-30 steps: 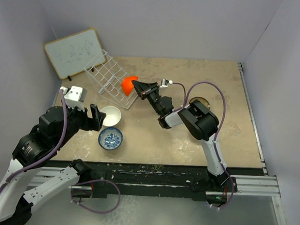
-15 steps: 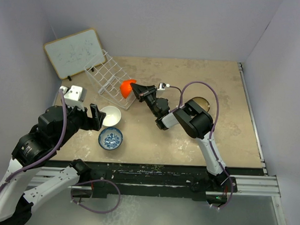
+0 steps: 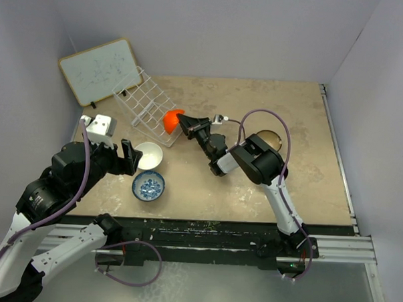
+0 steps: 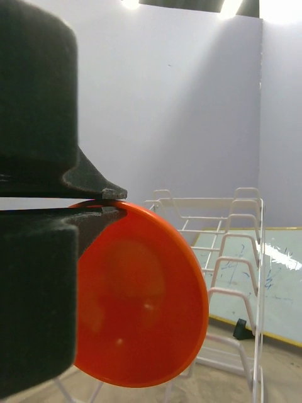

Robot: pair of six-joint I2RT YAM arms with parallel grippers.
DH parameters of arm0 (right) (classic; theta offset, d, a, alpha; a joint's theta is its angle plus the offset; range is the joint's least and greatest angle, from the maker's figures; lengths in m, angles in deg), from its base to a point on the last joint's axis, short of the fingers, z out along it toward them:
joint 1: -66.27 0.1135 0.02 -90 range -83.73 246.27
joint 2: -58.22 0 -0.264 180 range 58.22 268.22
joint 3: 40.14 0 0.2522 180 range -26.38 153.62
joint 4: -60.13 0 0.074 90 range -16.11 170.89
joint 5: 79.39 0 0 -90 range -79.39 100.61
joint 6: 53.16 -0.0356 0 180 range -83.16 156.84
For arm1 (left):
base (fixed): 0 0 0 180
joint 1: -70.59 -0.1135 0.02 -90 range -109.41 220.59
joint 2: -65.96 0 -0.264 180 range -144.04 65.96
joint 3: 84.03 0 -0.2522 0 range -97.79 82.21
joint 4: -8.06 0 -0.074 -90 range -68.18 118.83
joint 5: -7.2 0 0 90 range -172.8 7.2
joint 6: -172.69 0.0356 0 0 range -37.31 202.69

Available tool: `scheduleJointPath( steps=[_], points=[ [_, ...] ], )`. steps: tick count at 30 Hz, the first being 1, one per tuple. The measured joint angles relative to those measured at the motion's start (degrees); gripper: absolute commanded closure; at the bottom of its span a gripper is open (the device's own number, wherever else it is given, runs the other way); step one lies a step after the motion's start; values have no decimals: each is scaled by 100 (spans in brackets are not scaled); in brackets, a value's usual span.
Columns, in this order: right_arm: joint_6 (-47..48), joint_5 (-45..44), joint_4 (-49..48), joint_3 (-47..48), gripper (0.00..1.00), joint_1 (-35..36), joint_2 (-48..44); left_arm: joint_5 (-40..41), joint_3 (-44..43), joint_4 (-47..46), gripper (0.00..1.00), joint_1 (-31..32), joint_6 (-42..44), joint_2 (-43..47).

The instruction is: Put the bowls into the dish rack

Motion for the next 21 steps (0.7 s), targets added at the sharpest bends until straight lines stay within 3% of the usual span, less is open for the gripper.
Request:
scheduleJointPath(
  steps=[16,19,21],
  points=[
    [-251,-31,-107,195,98,11,321,-33,0,-2,18,-2,-2,-37],
    [-278,-37,-105,195,79,15,321,-46,0,-2,18,0,-2,-48],
    [-326,-28,-107,195,73,20,321,-50,0,-2,19,0,-2,-63]
  ],
)
